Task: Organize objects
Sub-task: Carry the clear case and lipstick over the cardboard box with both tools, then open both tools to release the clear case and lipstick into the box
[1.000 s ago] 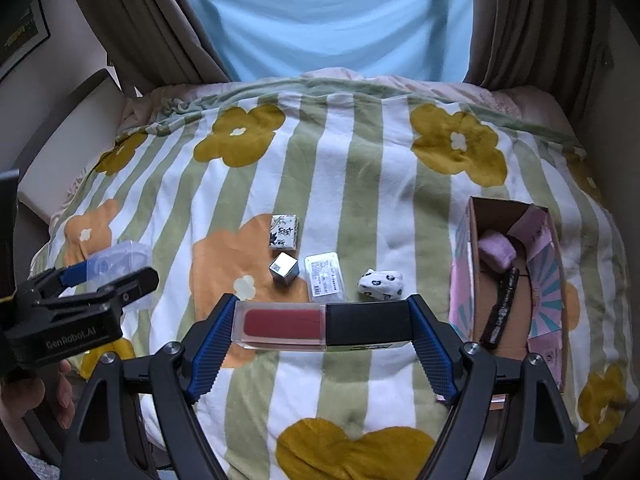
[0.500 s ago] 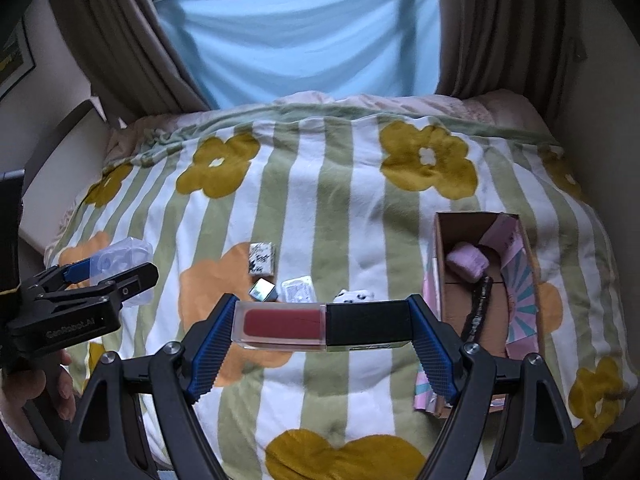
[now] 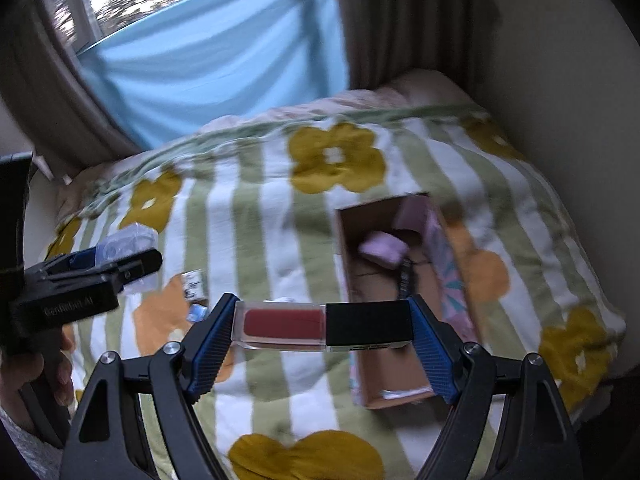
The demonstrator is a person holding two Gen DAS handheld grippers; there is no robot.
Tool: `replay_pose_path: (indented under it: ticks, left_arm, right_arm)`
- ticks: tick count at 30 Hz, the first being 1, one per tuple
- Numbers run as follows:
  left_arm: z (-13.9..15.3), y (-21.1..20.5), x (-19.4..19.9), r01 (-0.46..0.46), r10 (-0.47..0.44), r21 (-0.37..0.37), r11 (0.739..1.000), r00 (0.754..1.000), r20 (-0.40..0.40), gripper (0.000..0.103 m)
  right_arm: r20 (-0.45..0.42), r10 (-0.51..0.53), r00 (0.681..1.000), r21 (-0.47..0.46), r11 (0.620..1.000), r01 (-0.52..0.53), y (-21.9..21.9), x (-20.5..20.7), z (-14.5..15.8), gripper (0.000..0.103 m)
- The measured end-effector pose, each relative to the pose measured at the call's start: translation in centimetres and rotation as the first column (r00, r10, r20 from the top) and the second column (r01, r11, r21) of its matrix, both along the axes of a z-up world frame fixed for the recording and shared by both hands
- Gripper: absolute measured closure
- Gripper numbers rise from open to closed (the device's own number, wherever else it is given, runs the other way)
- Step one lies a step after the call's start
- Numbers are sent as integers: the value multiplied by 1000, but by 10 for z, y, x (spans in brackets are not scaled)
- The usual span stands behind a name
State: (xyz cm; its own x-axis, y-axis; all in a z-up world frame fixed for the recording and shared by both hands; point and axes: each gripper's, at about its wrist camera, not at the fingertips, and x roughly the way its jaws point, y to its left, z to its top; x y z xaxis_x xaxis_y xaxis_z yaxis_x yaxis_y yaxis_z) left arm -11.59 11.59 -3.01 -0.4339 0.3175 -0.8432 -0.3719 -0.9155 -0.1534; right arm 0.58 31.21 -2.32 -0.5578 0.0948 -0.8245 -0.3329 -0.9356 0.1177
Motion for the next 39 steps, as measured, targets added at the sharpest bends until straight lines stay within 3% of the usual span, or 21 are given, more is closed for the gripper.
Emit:
replay_pose_path:
  ticks: [10,20,26,34,39]
  left_arm:
    - [-15,115,-31,201,-200,-5,980,979,25,15]
    - [-76,218,-56,358,-347,-98,929,931,114,15]
    - [-133,268,-64,451,-422,-205,869,891,169,15]
    - [-207,307,-72,555,-504,-288,780,831,234,15]
    - [-231,315,-73,596,-533,-329,733,803,266,15]
  right_arm:
    - [91,-141,986,-28,989,144,61,19,-36,23]
    - [199,-165,966,-85,979,184,97,9,-101,23]
    - [252,-147,956,-135,973,185,109,-5,-145,23]
    - [304,-97,948,-180,971,157,113,-21,-208,23]
    - [298,-60,953,-161,981,112,104,-24,-218,23]
